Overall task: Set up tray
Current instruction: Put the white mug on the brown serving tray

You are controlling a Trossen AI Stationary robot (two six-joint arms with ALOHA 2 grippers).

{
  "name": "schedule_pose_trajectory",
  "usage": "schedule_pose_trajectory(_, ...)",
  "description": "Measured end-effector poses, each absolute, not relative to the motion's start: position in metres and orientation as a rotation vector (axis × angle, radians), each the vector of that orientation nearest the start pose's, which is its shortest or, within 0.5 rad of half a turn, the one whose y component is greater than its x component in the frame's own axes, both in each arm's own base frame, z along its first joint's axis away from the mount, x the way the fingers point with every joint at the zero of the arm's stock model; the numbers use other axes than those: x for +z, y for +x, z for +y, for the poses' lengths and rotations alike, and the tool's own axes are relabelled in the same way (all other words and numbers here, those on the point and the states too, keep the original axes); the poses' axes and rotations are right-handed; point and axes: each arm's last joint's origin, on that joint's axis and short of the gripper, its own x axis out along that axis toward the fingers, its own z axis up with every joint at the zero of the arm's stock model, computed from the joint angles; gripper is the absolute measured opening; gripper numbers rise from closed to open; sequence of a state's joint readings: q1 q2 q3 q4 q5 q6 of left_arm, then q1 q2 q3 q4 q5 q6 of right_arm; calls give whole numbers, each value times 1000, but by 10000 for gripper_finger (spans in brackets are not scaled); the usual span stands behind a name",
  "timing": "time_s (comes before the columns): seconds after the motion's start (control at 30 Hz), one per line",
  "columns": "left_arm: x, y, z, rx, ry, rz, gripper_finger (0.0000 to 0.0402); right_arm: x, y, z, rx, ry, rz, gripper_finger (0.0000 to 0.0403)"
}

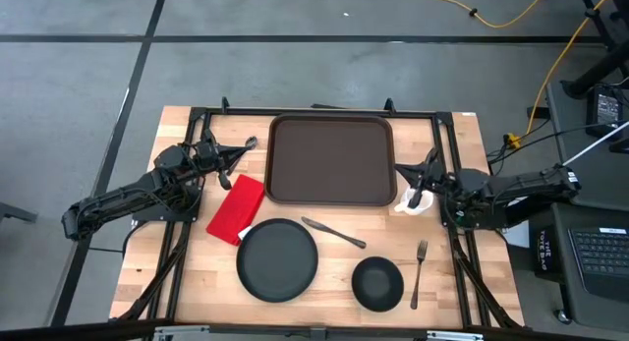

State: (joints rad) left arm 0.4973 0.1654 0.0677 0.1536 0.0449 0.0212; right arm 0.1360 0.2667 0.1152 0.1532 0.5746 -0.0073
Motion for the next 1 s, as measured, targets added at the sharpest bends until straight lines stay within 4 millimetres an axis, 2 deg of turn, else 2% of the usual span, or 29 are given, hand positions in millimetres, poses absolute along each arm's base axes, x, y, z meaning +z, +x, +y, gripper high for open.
schedule_pose_trajectory(0.1,188,94,48,406,-6,-59,3,207,109,-1,-439,46,30,9)
schedule_pose_trajectory(0.27,188,96,43,207,-13,-57,3,213,110,-1,-448,128,99,5)
schedule_pose_trajectory(0.4,188,96,40,130,-15,-57,3,217,114,0,-452,168,112,7)
schedule_pose_trajectory(0.63,193,96,40,134,-6,-77,3,223,112,-2,-547,276,213,4)
schedule_pose_trajectory(1.0,193,96,40,134,-8,-71,3,249,118,-1,-659,406,432,4)
